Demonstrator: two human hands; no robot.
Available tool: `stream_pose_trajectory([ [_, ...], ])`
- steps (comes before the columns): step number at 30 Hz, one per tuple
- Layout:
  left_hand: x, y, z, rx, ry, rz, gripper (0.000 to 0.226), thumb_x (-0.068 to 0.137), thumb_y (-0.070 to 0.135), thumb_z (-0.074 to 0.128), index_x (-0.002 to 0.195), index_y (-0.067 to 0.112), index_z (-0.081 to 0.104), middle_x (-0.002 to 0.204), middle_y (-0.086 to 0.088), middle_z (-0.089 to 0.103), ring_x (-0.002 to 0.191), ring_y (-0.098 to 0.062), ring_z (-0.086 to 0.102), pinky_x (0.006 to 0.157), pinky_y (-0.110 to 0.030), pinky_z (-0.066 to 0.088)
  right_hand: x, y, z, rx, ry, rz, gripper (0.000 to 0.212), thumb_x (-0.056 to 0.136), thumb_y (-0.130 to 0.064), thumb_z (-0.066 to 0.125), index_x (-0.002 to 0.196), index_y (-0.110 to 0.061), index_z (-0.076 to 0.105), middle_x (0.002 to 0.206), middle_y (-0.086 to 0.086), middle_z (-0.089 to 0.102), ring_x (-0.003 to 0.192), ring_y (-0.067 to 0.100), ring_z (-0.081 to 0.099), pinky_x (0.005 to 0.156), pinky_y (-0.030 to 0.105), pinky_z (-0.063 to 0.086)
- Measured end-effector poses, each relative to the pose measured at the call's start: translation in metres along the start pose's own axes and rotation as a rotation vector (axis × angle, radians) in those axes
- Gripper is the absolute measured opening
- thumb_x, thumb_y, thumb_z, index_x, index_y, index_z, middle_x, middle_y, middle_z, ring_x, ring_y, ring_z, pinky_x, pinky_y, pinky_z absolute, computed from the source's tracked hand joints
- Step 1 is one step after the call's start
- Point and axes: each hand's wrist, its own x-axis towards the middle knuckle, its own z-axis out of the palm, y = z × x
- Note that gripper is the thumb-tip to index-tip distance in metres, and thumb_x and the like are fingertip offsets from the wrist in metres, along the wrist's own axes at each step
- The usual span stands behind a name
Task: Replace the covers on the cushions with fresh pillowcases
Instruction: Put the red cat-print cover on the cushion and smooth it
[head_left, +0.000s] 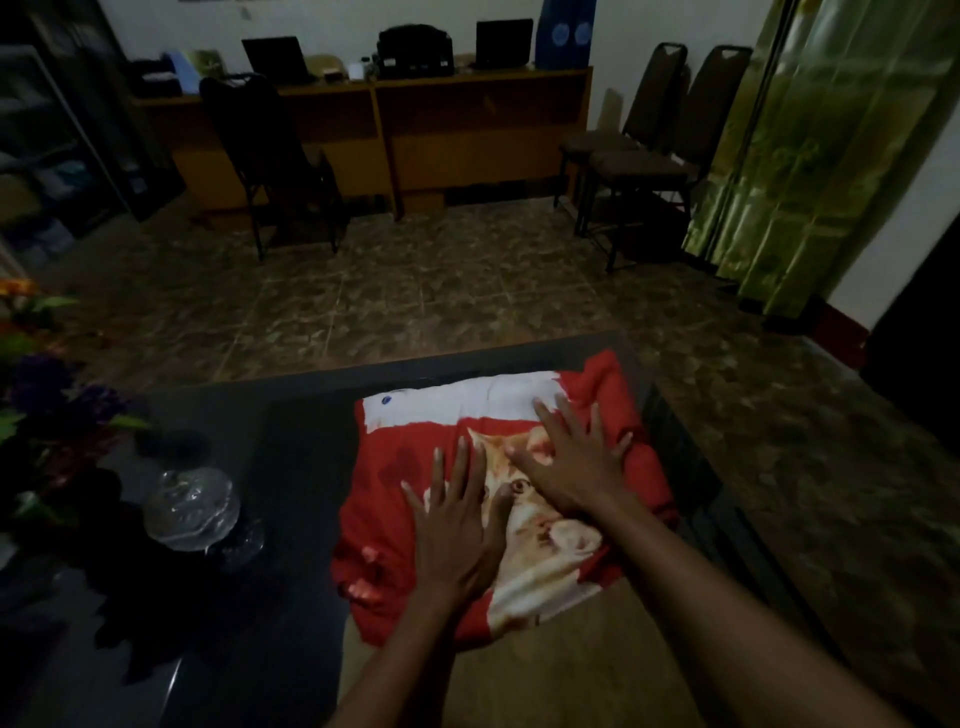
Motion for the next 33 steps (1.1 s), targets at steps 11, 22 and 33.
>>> stream_pose_trajectory([
  [11,0.052,0.007,-0.044,0.039,0.099,0.025,0.039,0.100,0.048,0.038,0.128,0.027,0.055,0.132,0.001,0.058,0.125,-0.022,0.051,0.109,-0.045,0.033,0.002,0.016,0.031,-0.132,0.160,0.022,0.080,0.087,-0.086,0.007,0.155,-0.050,-0.012,0.168,-0.011,-0.015,0.153,0.043,-0.012,0.111,0.073,-0.017],
  [22,0.108,-0.014,0.002,0.112,-0.155,-0.026,0.066,0.102,0.059,0.005,0.159,0.029,-0.005,0.167,0.004,-0.010,0.152,-0.013,-0.014,0.121,-0.049,-0.017,0.034,-0.003,0.006,-0.336,0.171,-0.018,0.086,0.090,-0.080,0.008,0.160,-0.032,0.019,0.170,0.001,0.009,0.155,0.034,-0.012,0.106,0.064,-0.034],
  [33,0.123,-0.017,-0.017,0.104,-0.285,-0.040,0.070,0.100,0.064,0.013,0.160,0.028,0.012,0.167,-0.001,0.013,0.153,-0.021,0.012,0.122,-0.054,-0.003,0.050,-0.003,0.012,-0.121,0.042,-0.031,0.088,0.091,-0.081,0.016,0.159,-0.025,0.028,0.166,0.004,0.026,0.153,0.026,0.019,0.123,0.058,-0.006],
])
